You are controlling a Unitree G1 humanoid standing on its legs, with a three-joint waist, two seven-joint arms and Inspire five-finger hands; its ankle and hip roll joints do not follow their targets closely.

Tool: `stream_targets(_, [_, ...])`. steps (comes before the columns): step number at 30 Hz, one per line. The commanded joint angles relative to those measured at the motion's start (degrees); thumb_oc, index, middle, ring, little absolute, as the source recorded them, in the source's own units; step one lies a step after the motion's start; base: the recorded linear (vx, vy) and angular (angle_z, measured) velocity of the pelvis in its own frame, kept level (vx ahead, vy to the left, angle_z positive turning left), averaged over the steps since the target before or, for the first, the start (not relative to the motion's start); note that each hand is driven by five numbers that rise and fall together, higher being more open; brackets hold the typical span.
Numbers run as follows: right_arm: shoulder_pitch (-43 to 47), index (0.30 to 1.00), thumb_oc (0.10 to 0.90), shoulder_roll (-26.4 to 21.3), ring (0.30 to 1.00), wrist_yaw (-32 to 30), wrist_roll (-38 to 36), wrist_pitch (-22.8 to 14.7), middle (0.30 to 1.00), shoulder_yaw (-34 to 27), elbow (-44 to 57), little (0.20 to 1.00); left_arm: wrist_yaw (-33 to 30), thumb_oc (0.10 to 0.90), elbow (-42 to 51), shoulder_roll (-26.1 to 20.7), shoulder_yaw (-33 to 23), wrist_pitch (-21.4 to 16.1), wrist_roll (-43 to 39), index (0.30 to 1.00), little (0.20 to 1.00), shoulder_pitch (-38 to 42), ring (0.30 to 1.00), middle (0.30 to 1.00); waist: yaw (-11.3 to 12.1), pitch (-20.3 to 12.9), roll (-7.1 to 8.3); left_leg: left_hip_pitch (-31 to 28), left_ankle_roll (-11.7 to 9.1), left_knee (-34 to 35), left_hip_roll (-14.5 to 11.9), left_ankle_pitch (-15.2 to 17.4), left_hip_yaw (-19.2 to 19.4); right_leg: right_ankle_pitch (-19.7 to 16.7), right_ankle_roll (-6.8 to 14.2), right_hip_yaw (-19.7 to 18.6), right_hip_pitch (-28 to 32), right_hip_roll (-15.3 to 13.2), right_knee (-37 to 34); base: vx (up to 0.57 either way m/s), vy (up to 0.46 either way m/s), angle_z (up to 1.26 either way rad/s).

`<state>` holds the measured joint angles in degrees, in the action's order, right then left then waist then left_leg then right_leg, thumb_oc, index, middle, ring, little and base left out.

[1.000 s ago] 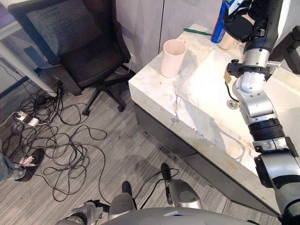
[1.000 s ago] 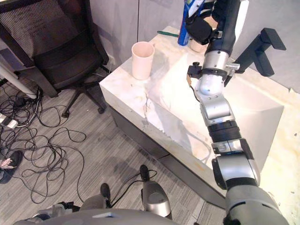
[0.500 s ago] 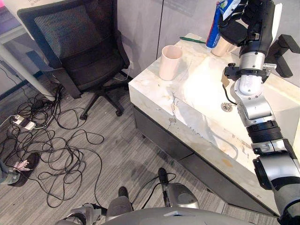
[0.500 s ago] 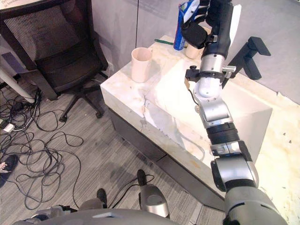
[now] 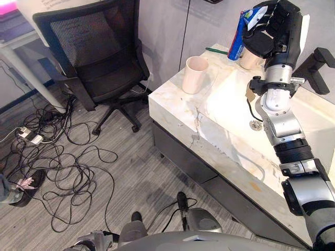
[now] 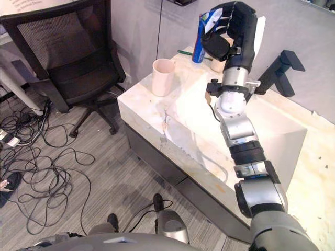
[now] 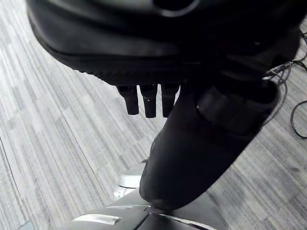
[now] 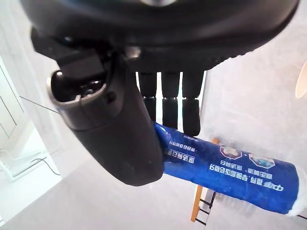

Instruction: Organize the bathroom.

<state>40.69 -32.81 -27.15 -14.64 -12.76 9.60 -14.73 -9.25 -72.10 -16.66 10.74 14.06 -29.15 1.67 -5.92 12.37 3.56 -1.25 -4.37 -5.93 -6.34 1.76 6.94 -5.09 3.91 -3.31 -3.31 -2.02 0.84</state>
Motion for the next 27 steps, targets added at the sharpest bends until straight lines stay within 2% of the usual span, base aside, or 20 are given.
stream_targets(1, [7.7,0.3,0.4,0.2,0.3,0.0,-4.8,-6.5,0.3,-5.3,8.0,0.3,2.0,0.8,-0.7,1.5,1.7,-0.4,-1.7,0.9,0.9,-0.1,0.9,0.9,0.2,-3.0,0.46,-1.3,4.9,-4.5,1.7,7.5,1.6,6.0,2.9,-1.6,-3.0,-0.9,7.8,0.0,0.019,0.09])
stream_targets(3, [7.6,0.3,0.4,1.0,0.3,0.1,-6.6,-6.0,0.3,-5.0,8.3,0.3,2.3,0.8,-0.6,1.6,1.5,-0.9,-1.2,0.9,0.9,-0.6,0.9,0.9,0.4,-3.1,0.34,-1.4,4.8,-4.4,1.8,7.5,1.6,6.0,2.9,-1.7,-2.8,-0.9,7.5,0.0,0.009,0.04])
stream_targets(15, [8.1,0.3,0.4,4.5,0.3,-0.9,-6.7,-5.2,0.3,-3.9,8.5,0.3,1.7,0.8,-0.3,2.1,1.6,-1.4,-1.7,0.9,0.9,-1.3,0.9,0.9,1.2,-3.5,-0.31,-2.4,4.6,-3.0,1.9,7.2,1.9,6.0,3.2,-1.4,-1.8,-1.2,6.4,0.0,0.002,0.01])
stream_targets(27, [8.4,0.3,0.4,5.5,0.3,-1.7,-6.5,-5.2,0.3,-3.1,7.3,0.3,1.2,0.8,-0.7,1.9,1.2,-1.5,-2.6,0.9,0.9,-1.8,0.9,0.9,2.8,-2.7,-0.64,-1.9,4.3,-2.5,1.5,6.4,1.5,6.4,3.0,-0.1,-1.2,-1.2,6.3,0.01,-0.007,0.04])
